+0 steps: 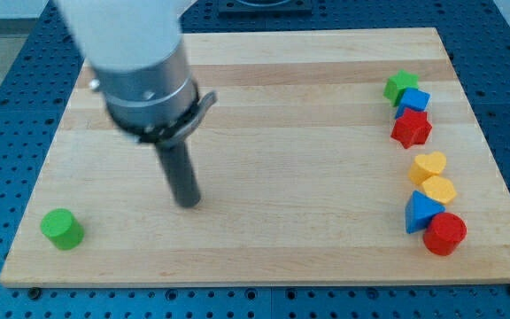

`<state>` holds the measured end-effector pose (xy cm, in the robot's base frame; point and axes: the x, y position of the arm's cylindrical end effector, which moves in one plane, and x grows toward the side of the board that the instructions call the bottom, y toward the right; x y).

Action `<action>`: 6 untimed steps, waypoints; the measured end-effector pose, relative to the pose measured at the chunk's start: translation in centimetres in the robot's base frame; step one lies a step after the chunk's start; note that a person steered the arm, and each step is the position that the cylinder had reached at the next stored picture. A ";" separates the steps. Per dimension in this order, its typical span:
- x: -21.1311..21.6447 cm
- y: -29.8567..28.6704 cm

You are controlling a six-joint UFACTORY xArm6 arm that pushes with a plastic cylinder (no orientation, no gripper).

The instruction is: Point at the red circle

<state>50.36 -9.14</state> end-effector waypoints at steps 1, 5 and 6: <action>-7.3 2.9; -24.5 21.5; -25.9 32.2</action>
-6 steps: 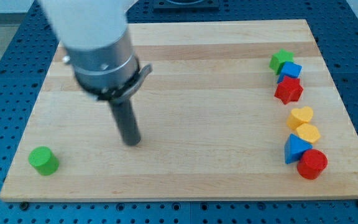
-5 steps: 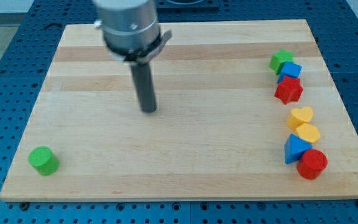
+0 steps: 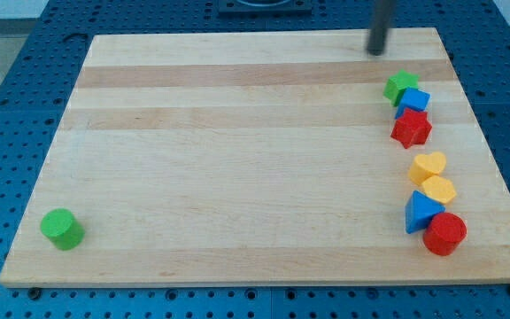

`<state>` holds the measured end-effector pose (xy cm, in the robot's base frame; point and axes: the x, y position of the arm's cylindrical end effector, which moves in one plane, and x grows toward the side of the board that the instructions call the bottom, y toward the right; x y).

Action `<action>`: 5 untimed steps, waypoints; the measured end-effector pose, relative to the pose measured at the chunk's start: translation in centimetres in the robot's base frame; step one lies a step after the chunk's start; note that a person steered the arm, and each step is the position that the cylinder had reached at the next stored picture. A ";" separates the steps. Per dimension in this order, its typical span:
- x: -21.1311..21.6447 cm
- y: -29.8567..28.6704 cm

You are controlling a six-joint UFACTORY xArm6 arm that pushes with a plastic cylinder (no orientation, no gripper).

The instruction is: Point at the red circle

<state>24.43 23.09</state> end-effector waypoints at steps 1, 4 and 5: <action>3.2 10.8; 12.8 11.4; 22.3 11.4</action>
